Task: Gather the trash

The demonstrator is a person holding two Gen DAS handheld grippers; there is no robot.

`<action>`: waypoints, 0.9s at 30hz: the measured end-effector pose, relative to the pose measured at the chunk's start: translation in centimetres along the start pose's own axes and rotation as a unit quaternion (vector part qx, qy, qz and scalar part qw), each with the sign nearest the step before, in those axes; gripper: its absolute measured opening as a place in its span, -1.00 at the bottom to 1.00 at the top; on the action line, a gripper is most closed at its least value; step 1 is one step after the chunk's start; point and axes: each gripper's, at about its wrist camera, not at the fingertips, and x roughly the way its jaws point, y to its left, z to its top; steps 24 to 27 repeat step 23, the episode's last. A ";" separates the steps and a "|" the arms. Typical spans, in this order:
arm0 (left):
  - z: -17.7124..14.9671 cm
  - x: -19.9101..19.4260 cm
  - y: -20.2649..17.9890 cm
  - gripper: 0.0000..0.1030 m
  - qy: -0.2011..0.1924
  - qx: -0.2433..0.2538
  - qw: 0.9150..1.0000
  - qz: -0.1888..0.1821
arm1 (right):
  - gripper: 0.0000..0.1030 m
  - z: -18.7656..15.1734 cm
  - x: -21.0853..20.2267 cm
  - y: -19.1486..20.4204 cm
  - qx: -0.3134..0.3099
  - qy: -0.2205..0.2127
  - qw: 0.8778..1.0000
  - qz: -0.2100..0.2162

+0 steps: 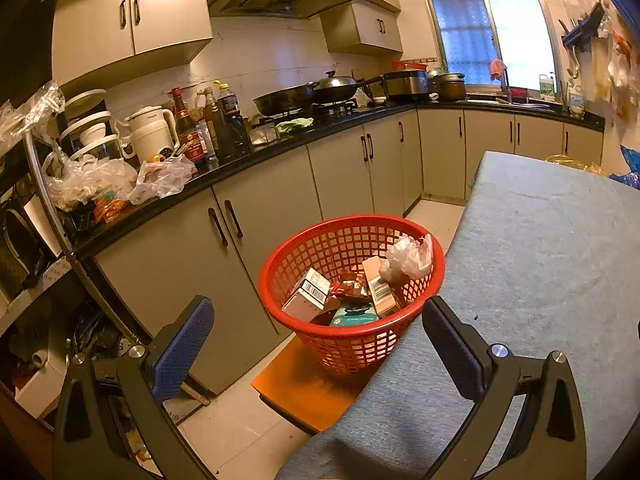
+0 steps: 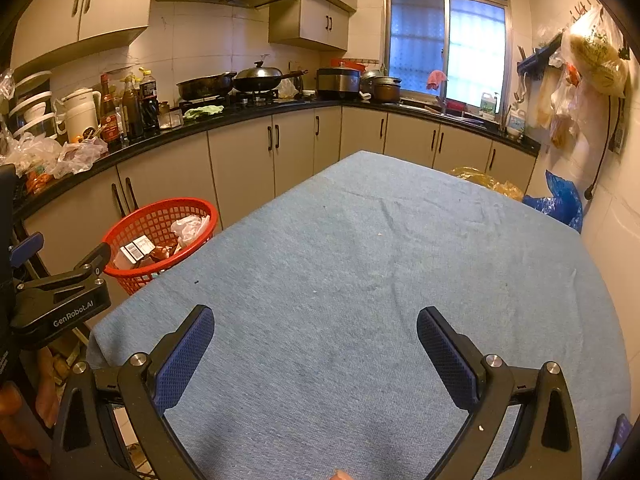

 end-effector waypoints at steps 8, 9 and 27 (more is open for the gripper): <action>1.9 -2.2 -5.8 1.00 -0.025 0.046 0.996 -0.068 | 0.99 -0.2 -0.1 -4.8 0.052 0.000 0.998 -0.038; 2.1 -2.5 -6.8 1.00 -0.026 0.055 0.995 -0.082 | 0.99 -0.3 -0.1 -6.2 0.065 0.001 0.997 -0.050; 0.2 0.1 -26.9 1.00 0.150 0.176 0.932 -0.278 | 0.99 -5.2 1.5 -22.5 0.207 0.106 0.945 -0.232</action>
